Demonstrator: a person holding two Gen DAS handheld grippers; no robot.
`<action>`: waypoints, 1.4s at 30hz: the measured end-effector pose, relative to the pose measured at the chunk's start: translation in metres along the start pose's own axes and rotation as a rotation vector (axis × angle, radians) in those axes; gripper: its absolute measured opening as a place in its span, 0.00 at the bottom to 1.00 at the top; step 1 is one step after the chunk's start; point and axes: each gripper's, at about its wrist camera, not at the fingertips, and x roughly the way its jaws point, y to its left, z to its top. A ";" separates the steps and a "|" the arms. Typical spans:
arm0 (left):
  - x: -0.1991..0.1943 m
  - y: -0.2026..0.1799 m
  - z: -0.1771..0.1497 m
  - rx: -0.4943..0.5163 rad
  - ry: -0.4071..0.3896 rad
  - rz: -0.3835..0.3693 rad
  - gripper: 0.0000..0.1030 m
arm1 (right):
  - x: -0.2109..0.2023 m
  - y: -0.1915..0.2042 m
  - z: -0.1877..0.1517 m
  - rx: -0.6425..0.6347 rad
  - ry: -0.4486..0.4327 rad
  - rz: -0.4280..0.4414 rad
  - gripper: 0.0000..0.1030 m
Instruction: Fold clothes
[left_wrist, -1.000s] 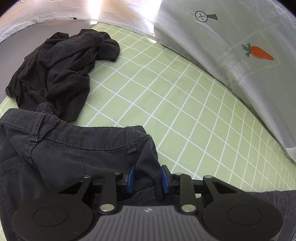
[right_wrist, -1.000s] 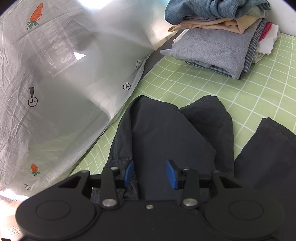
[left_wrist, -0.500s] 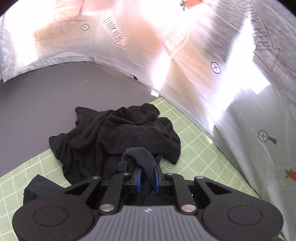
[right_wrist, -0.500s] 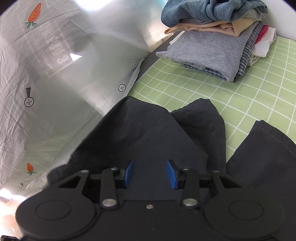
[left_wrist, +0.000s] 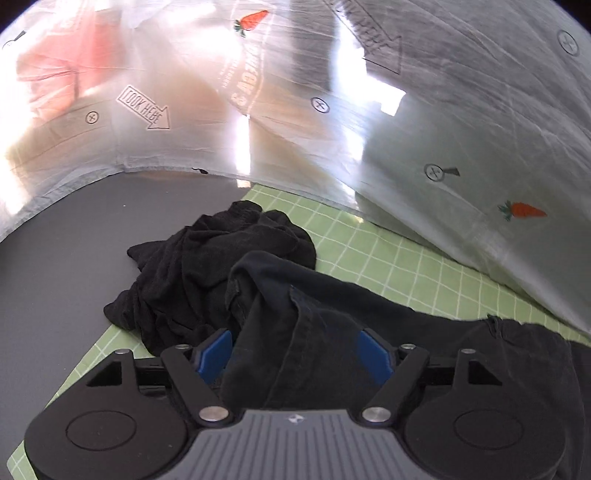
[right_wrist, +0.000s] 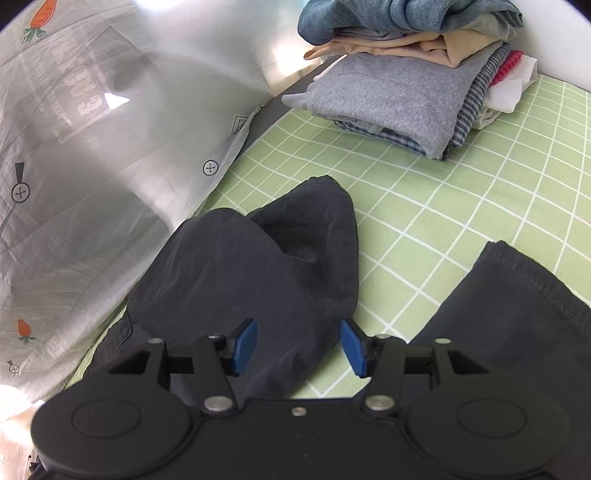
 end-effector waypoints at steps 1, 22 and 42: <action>0.001 -0.010 -0.010 0.041 0.037 -0.033 0.77 | 0.003 -0.001 0.004 -0.011 -0.002 -0.009 0.50; 0.084 -0.078 -0.098 0.297 0.427 -0.073 0.89 | 0.112 -0.005 0.068 -0.134 0.009 -0.039 0.50; 0.091 -0.076 -0.096 0.295 0.442 -0.081 0.94 | 0.024 -0.036 0.029 -0.280 -0.178 -0.410 0.40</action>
